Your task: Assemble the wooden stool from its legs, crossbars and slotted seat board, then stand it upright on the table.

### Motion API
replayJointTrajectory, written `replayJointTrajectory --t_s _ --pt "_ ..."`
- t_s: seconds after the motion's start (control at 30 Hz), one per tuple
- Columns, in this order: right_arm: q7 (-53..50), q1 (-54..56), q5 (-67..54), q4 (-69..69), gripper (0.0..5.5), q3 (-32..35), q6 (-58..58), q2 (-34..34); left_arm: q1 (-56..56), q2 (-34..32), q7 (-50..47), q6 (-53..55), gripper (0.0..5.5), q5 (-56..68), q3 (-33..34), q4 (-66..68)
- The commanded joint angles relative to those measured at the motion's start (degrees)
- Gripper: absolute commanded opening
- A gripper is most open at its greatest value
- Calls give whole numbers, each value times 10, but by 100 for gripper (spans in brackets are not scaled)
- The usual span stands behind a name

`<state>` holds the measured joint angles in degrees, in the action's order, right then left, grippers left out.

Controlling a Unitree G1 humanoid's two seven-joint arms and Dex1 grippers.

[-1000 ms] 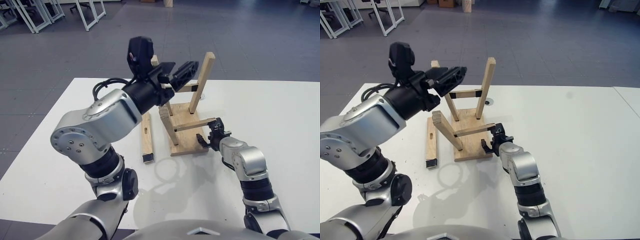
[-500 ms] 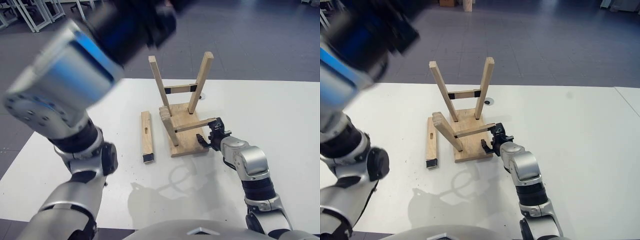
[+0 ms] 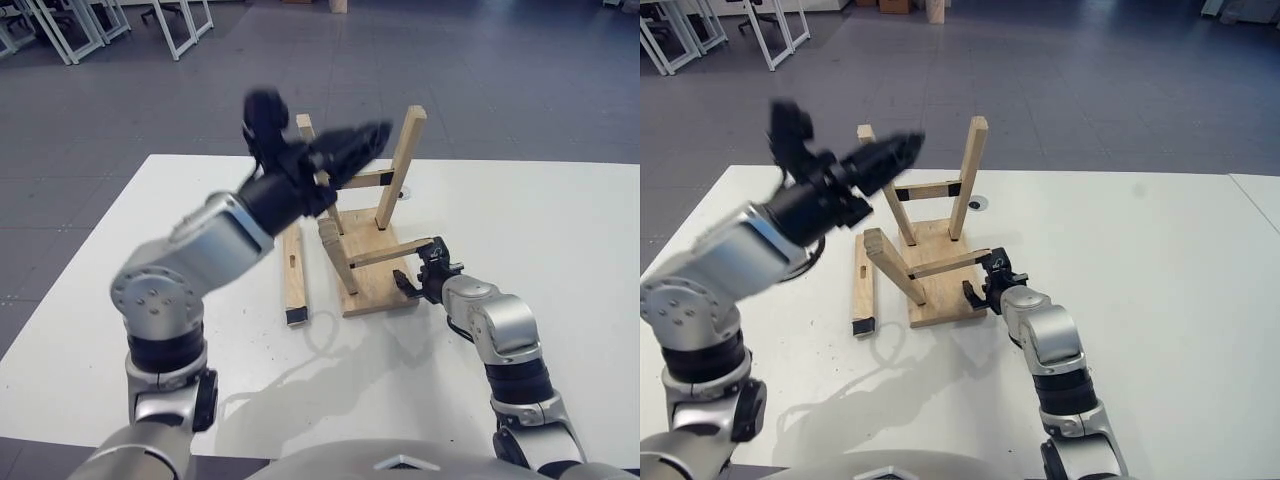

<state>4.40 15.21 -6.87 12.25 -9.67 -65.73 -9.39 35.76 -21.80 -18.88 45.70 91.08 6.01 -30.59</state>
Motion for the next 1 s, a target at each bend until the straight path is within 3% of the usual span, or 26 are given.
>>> replayJointTrajectory --t_s 0.03,0.17,0.4,0.67,0.8,0.9,1.0 --pt "-8 -49 11 -35 442 -8 -43 1 124 -29 -28 -46 368 115 34 5" --pt "-16 -30 -4 12 442 36 -85 28 156 -80 -40 -63 368 133 55 20" --pt "5 56 -28 130 442 105 -212 26 30 -105 -53 -74 368 71 53 -7" --pt "24 63 -27 148 442 129 -239 -2 -86 -143 -116 -76 368 -35 88 33" --pt "25 57 -16 135 442 182 -205 -30 -183 -151 -142 -31 368 -134 44 7" --pt "21 63 -17 131 495 216 -184 -22 -266 -123 -155 8 363 -196 -29 -6" --pt "11 51 -12 136 534 204 -179 -15 -307 -106 -154 44 363 -240 -76 -4"
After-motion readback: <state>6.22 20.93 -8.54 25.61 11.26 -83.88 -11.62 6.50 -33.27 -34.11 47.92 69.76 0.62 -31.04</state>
